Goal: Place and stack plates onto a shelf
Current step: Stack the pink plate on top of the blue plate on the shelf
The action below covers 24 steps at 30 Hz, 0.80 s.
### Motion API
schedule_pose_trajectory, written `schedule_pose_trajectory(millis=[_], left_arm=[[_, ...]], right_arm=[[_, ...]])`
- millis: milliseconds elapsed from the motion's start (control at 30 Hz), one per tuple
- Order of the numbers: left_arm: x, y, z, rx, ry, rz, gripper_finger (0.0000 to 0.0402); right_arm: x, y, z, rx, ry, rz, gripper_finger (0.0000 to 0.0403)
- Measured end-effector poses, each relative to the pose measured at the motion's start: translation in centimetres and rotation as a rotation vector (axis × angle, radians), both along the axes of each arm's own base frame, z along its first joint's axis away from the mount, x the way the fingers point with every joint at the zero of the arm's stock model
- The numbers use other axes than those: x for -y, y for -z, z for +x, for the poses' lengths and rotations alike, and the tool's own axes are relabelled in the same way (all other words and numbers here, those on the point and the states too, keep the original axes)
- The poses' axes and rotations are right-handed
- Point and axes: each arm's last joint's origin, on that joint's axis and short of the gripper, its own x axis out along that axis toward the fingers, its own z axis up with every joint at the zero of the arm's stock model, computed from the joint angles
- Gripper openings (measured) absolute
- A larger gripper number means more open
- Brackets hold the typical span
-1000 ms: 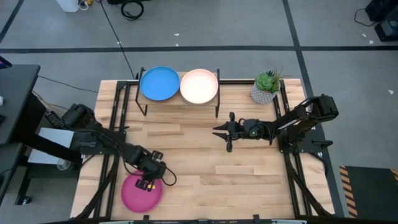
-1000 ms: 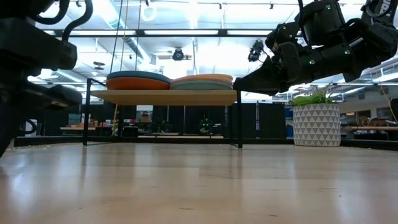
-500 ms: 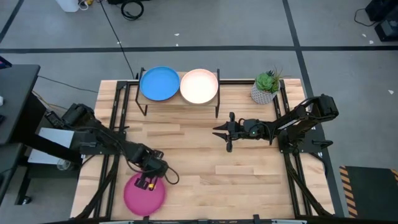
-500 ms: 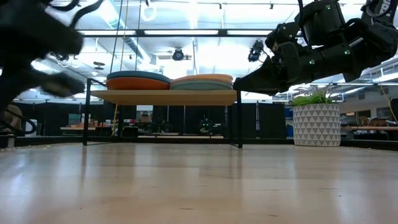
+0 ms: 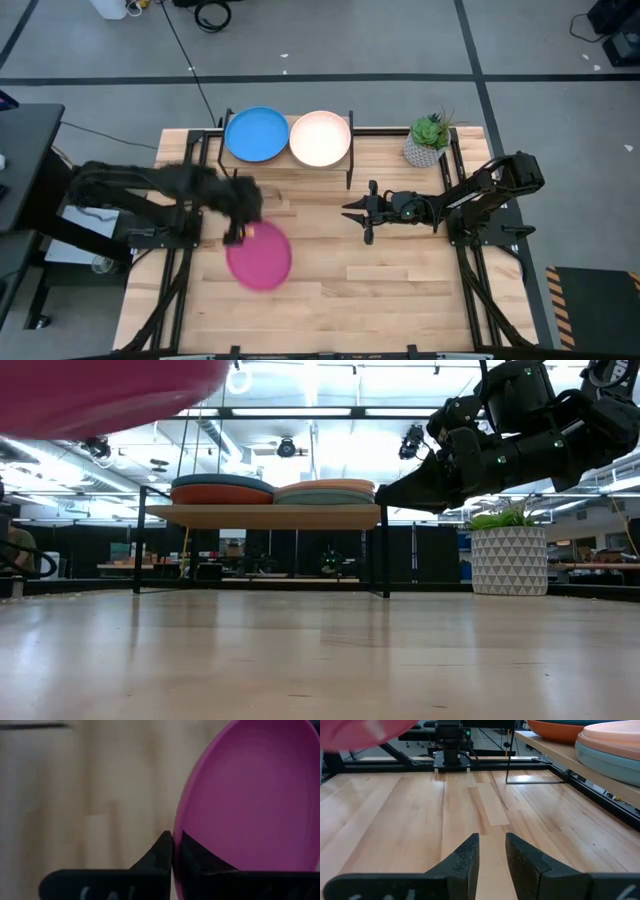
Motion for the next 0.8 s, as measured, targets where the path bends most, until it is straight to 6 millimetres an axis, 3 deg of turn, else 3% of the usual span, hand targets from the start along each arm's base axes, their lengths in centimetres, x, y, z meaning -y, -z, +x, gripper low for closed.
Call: schedule_pose_trajectory(millis=[167,433,633,800], left_arm=[[-5.9,-3.7,-3.3,0.183,-0.312,0.04,0.0016],[-12.5,-8.0,-6.9,0.506,-0.843,0.129,0.0016],[-17.0,-7.0,-7.7,0.459,-1.057,0.154,0.0016],[-20.5,-5.5,-8.6,0.407,-1.109,0.039,0.0016]], right_arm=[[0.0,0.0,0.0,0.0,0.0,0.0,0.0102],[0.0,0.0,0.0,0.001,0.0,0.0,0.0102],[0.0,0.0,0.0,0.001,0.0,0.0,0.0102],[0.0,0.0,0.0,0.001,0.0,0.0,0.0102]])
